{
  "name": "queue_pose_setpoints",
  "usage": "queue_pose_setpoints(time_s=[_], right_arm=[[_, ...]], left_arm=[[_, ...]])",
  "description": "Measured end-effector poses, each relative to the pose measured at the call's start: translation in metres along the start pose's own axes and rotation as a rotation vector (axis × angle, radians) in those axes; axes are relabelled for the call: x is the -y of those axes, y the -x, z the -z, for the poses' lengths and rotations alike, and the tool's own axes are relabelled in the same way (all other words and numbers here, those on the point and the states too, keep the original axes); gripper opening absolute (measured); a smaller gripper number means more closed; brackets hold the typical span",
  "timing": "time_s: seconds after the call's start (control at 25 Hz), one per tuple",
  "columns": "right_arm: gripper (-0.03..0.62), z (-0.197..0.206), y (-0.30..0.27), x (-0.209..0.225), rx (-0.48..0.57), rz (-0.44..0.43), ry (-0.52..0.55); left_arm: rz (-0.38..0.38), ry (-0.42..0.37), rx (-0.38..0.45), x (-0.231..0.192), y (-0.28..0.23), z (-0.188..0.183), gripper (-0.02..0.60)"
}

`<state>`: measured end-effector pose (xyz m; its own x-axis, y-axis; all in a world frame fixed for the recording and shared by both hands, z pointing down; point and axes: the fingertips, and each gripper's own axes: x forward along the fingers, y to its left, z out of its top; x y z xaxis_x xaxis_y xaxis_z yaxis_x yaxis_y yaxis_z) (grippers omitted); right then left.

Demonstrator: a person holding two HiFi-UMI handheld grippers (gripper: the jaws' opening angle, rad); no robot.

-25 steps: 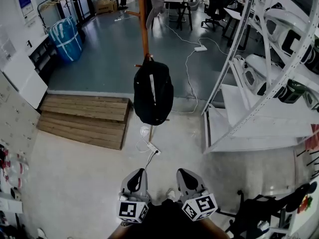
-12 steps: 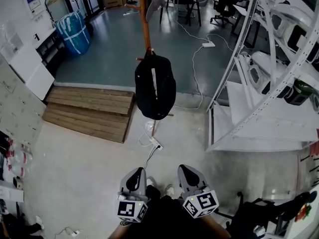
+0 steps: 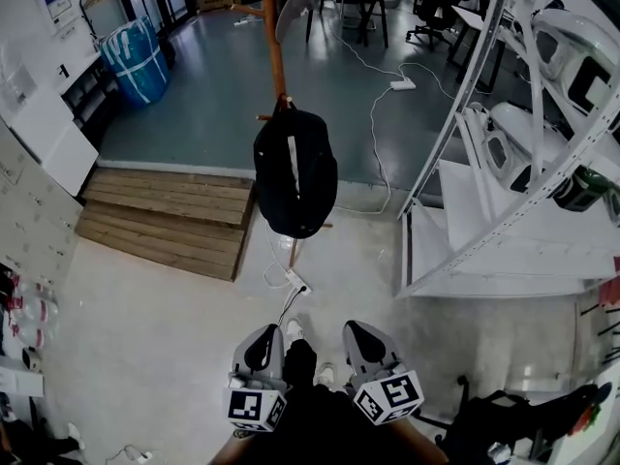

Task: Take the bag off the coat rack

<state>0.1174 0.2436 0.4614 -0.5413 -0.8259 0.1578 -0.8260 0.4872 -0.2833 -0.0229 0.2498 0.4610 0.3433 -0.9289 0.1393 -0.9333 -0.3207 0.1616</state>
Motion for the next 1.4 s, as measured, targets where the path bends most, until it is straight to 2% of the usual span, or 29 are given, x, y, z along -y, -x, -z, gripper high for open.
queue_pose_setpoints(time_s=[0.72, 1.04, 1.4], right_arm=[[0.012, -0.041, -0.149, 0.044, -0.02, -0.002, 0.033], [0.012, -0.051, -0.225, 0.045, -0.023, -0.002, 0.039], [0.012, -0.051, -0.28, 0.042, -0.042, 0.012, 0.031]], left_arm=[[0.01, 0.008, 0.036, -0.084, -0.142, -0.043, 0.017], [0.013, 0.016, 0.029, -0.14, -0.189, -0.055, 0.017], [0.017, -0.001, 0.022, -0.188, -0.22, -0.057, 0.017]])
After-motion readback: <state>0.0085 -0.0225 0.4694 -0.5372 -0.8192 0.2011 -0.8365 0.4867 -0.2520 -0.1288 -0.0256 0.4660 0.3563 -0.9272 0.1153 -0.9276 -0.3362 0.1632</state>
